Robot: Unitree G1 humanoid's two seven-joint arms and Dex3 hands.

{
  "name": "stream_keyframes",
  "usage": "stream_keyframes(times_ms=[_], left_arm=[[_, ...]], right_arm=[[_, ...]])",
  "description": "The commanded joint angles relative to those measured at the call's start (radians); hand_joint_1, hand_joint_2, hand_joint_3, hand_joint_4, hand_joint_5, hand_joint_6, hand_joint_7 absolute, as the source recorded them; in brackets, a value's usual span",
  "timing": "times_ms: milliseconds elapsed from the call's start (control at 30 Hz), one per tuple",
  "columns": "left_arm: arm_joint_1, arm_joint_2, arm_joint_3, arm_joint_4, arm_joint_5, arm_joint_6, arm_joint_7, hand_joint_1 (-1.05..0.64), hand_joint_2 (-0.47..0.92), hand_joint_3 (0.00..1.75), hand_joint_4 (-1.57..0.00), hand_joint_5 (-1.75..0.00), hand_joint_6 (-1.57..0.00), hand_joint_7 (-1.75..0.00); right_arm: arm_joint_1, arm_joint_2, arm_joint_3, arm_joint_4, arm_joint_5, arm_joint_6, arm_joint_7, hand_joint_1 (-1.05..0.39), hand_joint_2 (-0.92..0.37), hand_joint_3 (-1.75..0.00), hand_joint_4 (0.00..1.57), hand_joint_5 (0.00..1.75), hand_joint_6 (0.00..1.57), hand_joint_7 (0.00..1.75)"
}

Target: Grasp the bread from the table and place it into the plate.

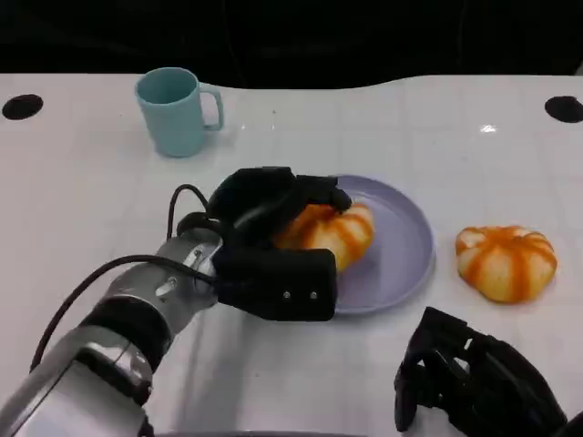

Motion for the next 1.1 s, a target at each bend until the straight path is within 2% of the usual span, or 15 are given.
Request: stream_keyframes(times_ms=[33, 167, 333, 567, 700, 800, 833, 900, 967, 1000, 1033, 1100], left_arm=[[-0.032, 0.023, -0.016, -0.026, 0.008, 0.038, -0.075, -0.89, 0.92, 0.44, -0.14, -0.47, -0.27, 0.00], [-0.031, 0.027, -0.033, -0.042, 0.019, 0.051, -0.101, -0.95, 0.92, 0.50, -0.03, -0.42, -0.20, 0.00], [-0.010, 0.041, -0.047, -0.067, 0.027, 0.031, -0.106, -1.00, 0.92, 0.56, 0.00, -0.42, -0.18, 0.00], [0.020, 0.073, -0.034, -0.121, 0.004, 0.005, -0.136, -1.01, 0.92, 0.58, -0.01, -0.42, -0.18, 0.00], [0.071, 0.089, 0.016, -0.171, -0.057, -0.040, -0.137, -0.95, 0.92, 0.50, -0.08, -0.45, -0.23, -0.02], [0.132, 0.079, 0.085, -0.177, -0.148, -0.132, -0.114, -0.81, 0.92, 0.32, -0.30, -0.58, -0.39, -0.09], [0.149, 0.074, 0.106, -0.175, -0.175, -0.160, -0.110, -0.77, 0.92, 0.27, -0.38, -0.67, -0.48, -0.11], [0.179, 0.066, 0.141, -0.173, -0.218, -0.204, -0.110, -0.74, 0.92, 0.23, -0.44, -0.81, -0.57, -0.14], [0.213, 0.060, 0.178, -0.181, -0.279, -0.247, -0.145, -0.70, 0.92, 0.23, -0.46, -1.03, -0.66, -0.19], [0.231, 0.057, 0.198, -0.189, -0.322, -0.259, -0.186, -0.68, 0.92, 0.24, -0.47, -1.12, -0.67, -0.26], [0.246, 0.053, 0.216, -0.198, -0.363, -0.264, -0.229, -0.65, 0.92, 0.25, -0.48, -1.26, -0.62, -0.47], [0.284, 0.045, 0.254, -0.225, -0.453, -0.284, -0.320, -0.62, 0.92, 0.25, -0.52, -1.39, -0.55, -0.74]], right_arm=[[0.011, -0.003, -0.007, -0.023, 0.023, 0.013, -0.006, -0.53, -0.92, -0.45, 0.58, 1.75, 0.41, 1.61], [0.012, -0.008, -0.009, -0.016, 0.021, -0.004, -0.002, -0.53, -0.92, -0.45, 0.60, 1.75, 0.42, 1.62], [0.011, -0.016, -0.012, -0.023, 0.021, 0.001, -0.002, -0.53, -0.92, -0.44, 0.59, 1.75, 0.40, 1.62], [0.023, -0.020, -0.007, -0.038, 0.017, 0.004, -0.005, -0.51, -0.92, -0.47, 0.56, 1.75, 0.40, 1.60], [0.034, -0.022, -0.006, -0.055, 0.020, 0.010, -0.005, -0.52, -0.92, -0.47, 0.56, 1.75, 0.40, 1.60], [0.036, -0.025, -0.009, -0.057, 0.025, 0.011, 0.001, -0.52, -0.92, -0.46, 0.58, 1.75, 0.41, 1.60], [0.036, -0.025, -0.009, -0.058, 0.026, 0.012, 0.001, -0.53, -0.92, -0.46, 0.58, 1.75, 0.41, 1.60], [0.037, -0.027, -0.010, -0.061, 0.029, 0.015, 0.001, -0.53, -0.92, -0.45, 0.58, 1.75, 0.41, 1.60], [0.038, -0.028, -0.009, -0.063, 0.031, 0.016, 0.003, -0.53, -0.92, -0.45, 0.58, 1.75, 0.41, 1.60], [0.038, -0.028, -0.008, -0.064, 0.031, 0.017, 0.003, -0.53, -0.92, -0.45, 0.58, 1.75, 0.41, 1.60], [0.039, -0.029, -0.007, -0.066, 0.030, 0.018, 0.001, -0.53, -0.92, -0.44, 0.58, 1.75, 0.41, 1.60], [0.041, -0.030, -0.006, -0.068, 0.026, 0.012, 0.002, -0.54, -0.92, -0.44, 0.58, 1.75, 0.41, 1.60]])
